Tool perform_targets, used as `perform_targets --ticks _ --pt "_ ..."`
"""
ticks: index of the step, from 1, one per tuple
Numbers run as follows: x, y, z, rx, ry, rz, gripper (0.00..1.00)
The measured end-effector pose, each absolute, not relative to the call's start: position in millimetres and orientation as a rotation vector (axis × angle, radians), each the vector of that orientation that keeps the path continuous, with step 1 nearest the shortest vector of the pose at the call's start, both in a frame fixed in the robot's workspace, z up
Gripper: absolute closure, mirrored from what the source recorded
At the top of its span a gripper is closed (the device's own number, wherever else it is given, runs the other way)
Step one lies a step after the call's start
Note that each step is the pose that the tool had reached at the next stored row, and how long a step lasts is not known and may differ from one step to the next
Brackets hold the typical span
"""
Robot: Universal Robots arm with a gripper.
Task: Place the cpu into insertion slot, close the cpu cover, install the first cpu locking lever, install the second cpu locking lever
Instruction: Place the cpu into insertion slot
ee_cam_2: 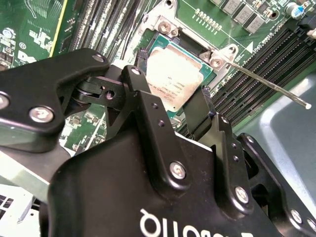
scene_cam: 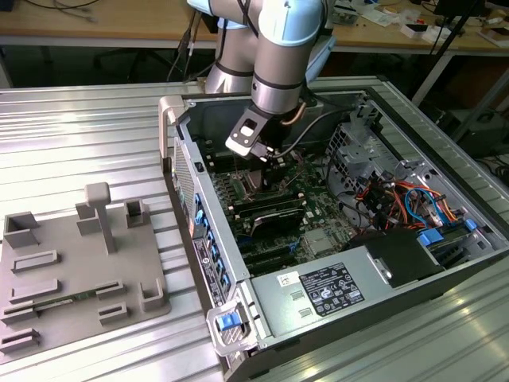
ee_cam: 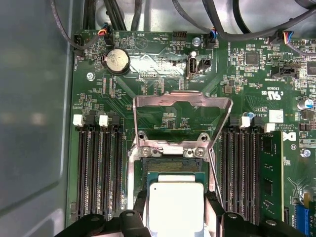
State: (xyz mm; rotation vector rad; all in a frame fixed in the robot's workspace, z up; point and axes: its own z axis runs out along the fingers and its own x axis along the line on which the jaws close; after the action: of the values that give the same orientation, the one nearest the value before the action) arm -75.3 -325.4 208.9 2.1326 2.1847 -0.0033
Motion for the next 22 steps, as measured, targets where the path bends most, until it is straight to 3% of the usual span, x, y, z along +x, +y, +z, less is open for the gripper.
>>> perform_targets --ticks 22 --pt "-61.7 -325.3 199.2 2.177 2.199 -0.067 0.45"
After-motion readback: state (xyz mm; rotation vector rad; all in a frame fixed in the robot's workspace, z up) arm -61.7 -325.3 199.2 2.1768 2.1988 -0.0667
